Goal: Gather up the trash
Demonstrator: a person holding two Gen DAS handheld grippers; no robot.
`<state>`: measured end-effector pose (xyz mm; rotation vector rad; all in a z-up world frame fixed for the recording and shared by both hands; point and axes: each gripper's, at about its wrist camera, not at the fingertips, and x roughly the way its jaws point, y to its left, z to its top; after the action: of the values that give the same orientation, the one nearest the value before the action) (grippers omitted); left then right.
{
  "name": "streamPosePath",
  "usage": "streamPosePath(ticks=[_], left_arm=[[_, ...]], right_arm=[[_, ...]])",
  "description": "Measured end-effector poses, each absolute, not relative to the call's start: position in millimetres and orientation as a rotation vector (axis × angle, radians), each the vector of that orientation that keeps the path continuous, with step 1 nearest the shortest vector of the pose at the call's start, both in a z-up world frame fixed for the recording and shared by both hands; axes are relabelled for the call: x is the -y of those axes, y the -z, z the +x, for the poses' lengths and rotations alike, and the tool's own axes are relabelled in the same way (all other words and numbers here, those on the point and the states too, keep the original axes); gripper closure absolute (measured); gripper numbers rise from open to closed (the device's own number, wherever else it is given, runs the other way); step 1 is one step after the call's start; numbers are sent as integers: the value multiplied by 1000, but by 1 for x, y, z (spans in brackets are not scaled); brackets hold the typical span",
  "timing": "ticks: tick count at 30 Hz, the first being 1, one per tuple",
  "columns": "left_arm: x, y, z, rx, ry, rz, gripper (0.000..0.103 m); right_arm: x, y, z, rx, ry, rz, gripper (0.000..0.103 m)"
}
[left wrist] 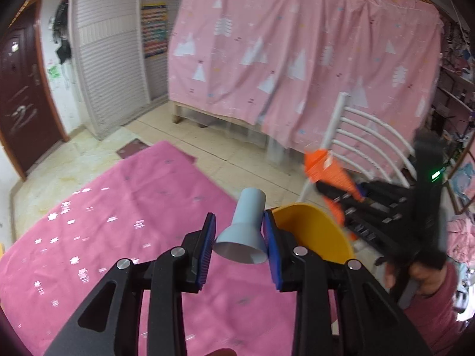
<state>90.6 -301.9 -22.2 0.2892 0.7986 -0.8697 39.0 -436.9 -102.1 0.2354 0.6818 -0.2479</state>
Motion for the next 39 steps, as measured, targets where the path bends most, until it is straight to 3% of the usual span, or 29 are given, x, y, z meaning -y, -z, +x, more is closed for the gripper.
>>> streamPosePath(ticks=[11,15,17,19,24,29,33,39], left_arm=[[378,64,84,-929,966,320,78],[394,77,86,-986,982,324,78],[399,82,87,-1022,998,310,77],[402,86,89,-1062,1022,282,73],[402,90,90,-1086,1035,246,44],[391,82,88,-1065,1014,235,40],[365,65,86,-1006,999,209,34],[313,38,86,-901,954,134,23]], right_arm=[[471,166,36,-859,245,336,83],[482,179,31,-872,244,383,62],[487,182,28,-869,260,403,62],[496,183,21,-853,291,440,62],[517,182,10,-823,342,503,58],[517,173,10,-788,355,521,48],[508,160,12,-739,371,505,24],[470,126,25,-645,349,399,10]])
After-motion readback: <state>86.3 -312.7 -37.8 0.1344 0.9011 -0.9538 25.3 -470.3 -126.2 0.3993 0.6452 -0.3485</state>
